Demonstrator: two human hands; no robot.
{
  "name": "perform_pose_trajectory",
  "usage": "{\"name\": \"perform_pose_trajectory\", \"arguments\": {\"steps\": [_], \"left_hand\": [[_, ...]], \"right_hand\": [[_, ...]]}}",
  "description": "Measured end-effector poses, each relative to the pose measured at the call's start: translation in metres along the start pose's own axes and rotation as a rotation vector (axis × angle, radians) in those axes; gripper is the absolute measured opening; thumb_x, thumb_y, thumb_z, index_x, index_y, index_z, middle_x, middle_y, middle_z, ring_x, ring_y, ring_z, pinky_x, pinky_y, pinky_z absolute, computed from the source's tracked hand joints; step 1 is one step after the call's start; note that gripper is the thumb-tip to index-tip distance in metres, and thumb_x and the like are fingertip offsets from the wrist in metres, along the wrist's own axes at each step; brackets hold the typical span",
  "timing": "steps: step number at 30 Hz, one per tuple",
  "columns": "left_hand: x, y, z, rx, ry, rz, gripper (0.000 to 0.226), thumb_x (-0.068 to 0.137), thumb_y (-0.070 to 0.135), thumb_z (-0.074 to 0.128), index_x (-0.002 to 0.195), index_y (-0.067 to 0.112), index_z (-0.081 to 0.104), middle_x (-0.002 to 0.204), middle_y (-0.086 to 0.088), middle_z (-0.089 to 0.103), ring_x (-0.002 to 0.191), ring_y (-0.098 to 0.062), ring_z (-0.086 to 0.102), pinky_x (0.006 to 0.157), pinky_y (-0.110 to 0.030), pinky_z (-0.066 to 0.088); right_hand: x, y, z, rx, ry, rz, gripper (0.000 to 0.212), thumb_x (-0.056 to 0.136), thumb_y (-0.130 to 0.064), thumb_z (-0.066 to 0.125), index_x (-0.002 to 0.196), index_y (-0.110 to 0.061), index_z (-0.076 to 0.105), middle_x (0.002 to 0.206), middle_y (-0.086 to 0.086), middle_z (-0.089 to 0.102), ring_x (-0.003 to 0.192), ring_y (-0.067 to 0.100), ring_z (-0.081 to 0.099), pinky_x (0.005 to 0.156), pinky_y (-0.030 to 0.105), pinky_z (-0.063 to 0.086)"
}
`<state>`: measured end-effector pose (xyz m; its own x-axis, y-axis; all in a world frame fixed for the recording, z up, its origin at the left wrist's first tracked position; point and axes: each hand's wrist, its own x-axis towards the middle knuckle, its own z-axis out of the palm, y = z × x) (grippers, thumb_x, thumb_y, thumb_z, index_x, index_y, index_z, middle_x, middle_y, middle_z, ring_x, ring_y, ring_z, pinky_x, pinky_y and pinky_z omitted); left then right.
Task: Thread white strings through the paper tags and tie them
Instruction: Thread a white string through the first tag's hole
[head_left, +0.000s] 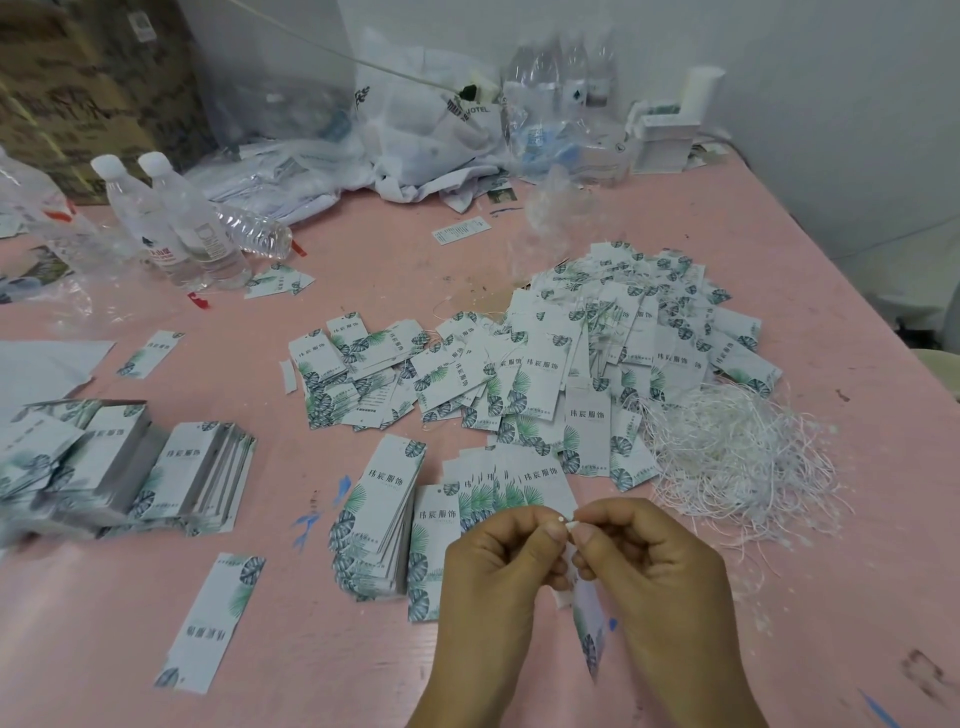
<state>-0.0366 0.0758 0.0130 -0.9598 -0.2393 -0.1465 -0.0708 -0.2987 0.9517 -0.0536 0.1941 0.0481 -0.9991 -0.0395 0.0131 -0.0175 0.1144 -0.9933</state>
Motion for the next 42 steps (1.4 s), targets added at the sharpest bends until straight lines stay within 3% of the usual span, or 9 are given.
{"name": "perform_pose_trajectory", "arguments": {"steps": [10, 16, 22, 28, 31, 34, 36, 39, 42], "left_hand": [[-0.001, -0.001, 0.001, -0.012, 0.012, -0.018, 0.022, 0.069, 0.037, 0.073, 0.078, 0.017, 0.076, 0.065, -0.004, 0.068, 0.057, -0.012, 0.060, 0.057, -0.021, 0.050], [-0.001, 0.000, -0.001, 0.008, 0.019, -0.014, 0.009, 0.073, 0.023, 0.074, 0.078, 0.016, 0.076, 0.066, -0.007, 0.069, 0.058, -0.014, 0.062, 0.056, -0.022, 0.051], [-0.001, 0.002, -0.005, -0.058, -0.032, -0.039, 0.022, 0.064, 0.031, 0.081, 0.077, 0.015, 0.074, 0.068, -0.013, 0.067, 0.060, -0.020, 0.060, 0.056, -0.025, 0.050], [-0.001, 0.006, -0.007, 0.046, -0.085, 0.029, 0.021, 0.070, 0.032, 0.078, 0.080, 0.014, 0.077, 0.066, -0.008, 0.069, 0.062, -0.014, 0.060, 0.056, -0.023, 0.048], [-0.002, 0.008, -0.008, 0.162, -0.067, 0.097, 0.011, 0.076, 0.029, 0.072, 0.080, 0.018, 0.074, 0.067, 0.000, 0.067, 0.061, -0.009, 0.056, 0.056, -0.021, 0.045], [-0.001, 0.011, -0.009, 0.153, -0.065, 0.137, 0.014, 0.077, 0.036, 0.069, 0.078, 0.021, 0.069, 0.071, 0.006, 0.061, 0.062, -0.006, 0.050, 0.059, -0.017, 0.041], [0.000, 0.014, -0.009, 0.085, -0.063, 0.116, 0.017, 0.075, 0.038, 0.069, 0.077, 0.021, 0.069, 0.075, 0.005, 0.060, 0.061, -0.008, 0.047, 0.058, -0.017, 0.039], [0.004, 0.017, -0.009, -0.142, -0.079, 0.011, 0.009, 0.073, 0.029, 0.071, 0.074, 0.020, 0.071, 0.081, -0.001, 0.065, 0.056, -0.010, 0.045, 0.055, -0.019, 0.039], [0.008, 0.020, -0.009, -0.384, -0.121, -0.091, 0.006, 0.078, 0.017, 0.069, 0.072, 0.018, 0.071, 0.084, -0.007, 0.067, 0.055, -0.009, 0.050, 0.052, -0.018, 0.043]], "right_hand": [[0.000, 0.001, 0.000, 0.046, 0.020, 0.018, 0.028, 0.081, 0.006, 0.070, 0.077, -0.021, 0.072, 0.063, 0.003, 0.071, 0.053, 0.006, 0.065, 0.053, 0.011, 0.050], [-0.002, 0.004, 0.003, -0.020, 0.037, -0.027, 0.035, 0.080, 0.003, 0.072, 0.073, -0.031, 0.073, 0.062, 0.000, 0.070, 0.054, 0.005, 0.065, 0.053, 0.010, 0.049], [0.010, 0.006, -0.008, 0.196, -0.152, 0.098, 0.026, 0.080, 0.011, 0.067, 0.075, -0.013, 0.074, 0.053, 0.011, 0.063, 0.047, 0.013, 0.057, 0.050, 0.018, 0.049], [0.013, 0.011, -0.012, 0.233, -0.187, 0.138, 0.022, 0.079, 0.009, 0.068, 0.076, -0.012, 0.074, 0.055, 0.010, 0.063, 0.049, 0.015, 0.057, 0.051, 0.021, 0.050], [0.014, 0.010, -0.012, 0.250, -0.210, 0.156, 0.011, 0.073, -0.005, 0.074, 0.079, -0.014, 0.074, 0.060, 0.010, 0.066, 0.051, 0.015, 0.058, 0.052, 0.021, 0.051], [0.016, 0.018, -0.015, 0.199, -0.107, 0.143, 0.018, 0.079, -0.007, 0.072, 0.089, -0.022, 0.074, 0.075, 0.008, 0.071, 0.066, 0.015, 0.065, 0.062, 0.020, 0.054], [0.019, 0.029, -0.020, 0.016, -0.060, 0.100, 0.035, 0.086, -0.001, 0.067, 0.097, -0.034, 0.070, 0.094, -0.006, 0.072, 0.086, 0.006, 0.067, 0.075, 0.016, 0.052], [0.020, 0.044, -0.024, -0.101, -0.233, 0.144, 0.050, 0.081, -0.014, 0.066, 0.116, -0.048, 0.059, 0.119, -0.025, 0.062, 0.112, -0.006, 0.056, 0.098, 0.023, 0.043], [0.018, 0.055, -0.020, -0.020, -0.423, 0.186, 0.062, 0.077, -0.021, 0.069, 0.133, -0.036, 0.048, 0.131, -0.023, 0.058, 0.127, -0.002, 0.049, 0.107, 0.024, 0.037]]}}
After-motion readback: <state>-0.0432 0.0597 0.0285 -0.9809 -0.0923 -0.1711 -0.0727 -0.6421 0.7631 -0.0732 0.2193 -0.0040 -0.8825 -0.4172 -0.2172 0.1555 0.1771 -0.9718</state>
